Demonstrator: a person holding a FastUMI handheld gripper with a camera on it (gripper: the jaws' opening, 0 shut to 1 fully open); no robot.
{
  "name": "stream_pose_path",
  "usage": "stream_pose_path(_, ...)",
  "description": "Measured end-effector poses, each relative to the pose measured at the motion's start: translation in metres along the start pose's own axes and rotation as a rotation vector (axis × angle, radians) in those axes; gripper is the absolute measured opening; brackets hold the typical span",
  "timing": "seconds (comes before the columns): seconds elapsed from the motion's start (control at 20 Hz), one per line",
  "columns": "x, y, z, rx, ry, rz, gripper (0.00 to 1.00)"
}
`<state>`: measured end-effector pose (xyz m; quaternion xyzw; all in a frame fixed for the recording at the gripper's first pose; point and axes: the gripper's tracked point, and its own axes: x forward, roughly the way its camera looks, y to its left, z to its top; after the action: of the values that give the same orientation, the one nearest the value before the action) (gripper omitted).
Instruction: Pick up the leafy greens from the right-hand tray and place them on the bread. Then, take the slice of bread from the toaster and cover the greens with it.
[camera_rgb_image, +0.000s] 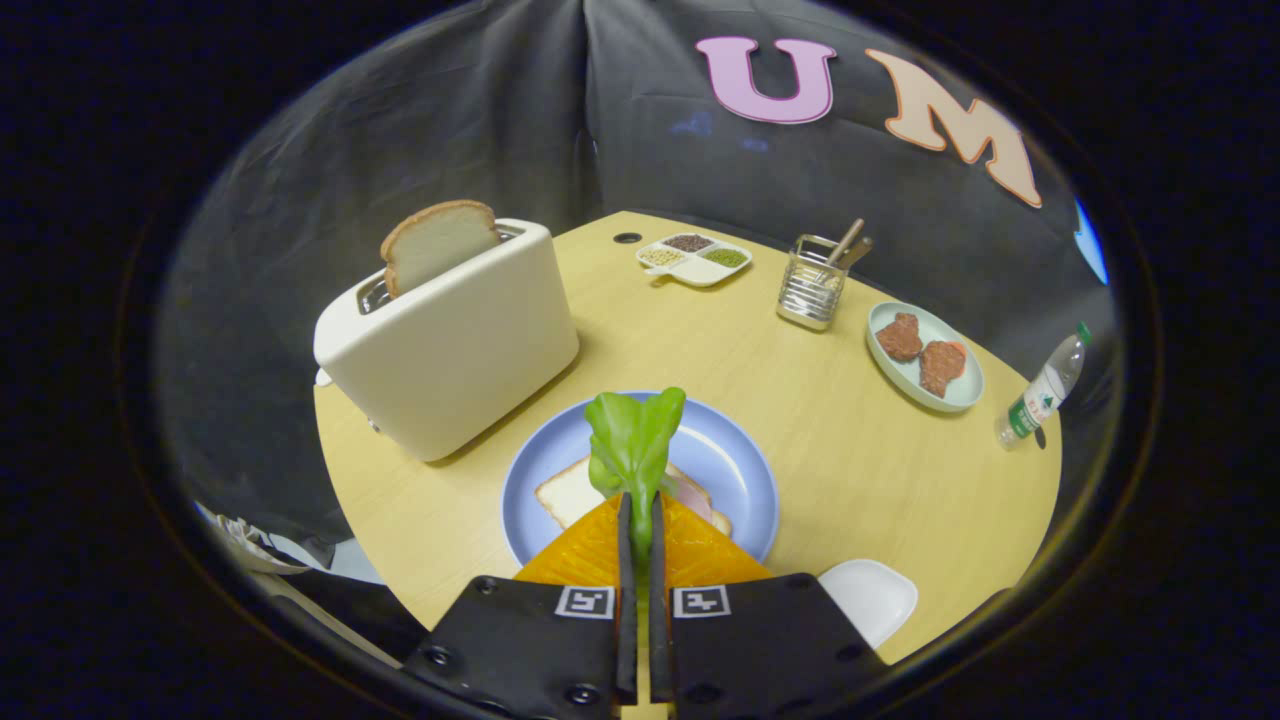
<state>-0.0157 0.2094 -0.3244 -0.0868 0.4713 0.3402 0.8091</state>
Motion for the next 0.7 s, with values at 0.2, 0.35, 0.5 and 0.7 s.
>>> stream_pose_path(0.2,0.015,0.014,-0.001,-0.016,0.023,0.016,0.08)
stream_pose_path(0.35,0.026,0.02,-0.005,-0.024,0.043,0.026,0.08)
stream_pose_path(0.5,0.034,0.027,-0.006,-0.017,0.053,0.044,0.08)
stream_pose_path(0.7,0.038,0.025,-0.007,-0.013,0.065,0.039,0.16)
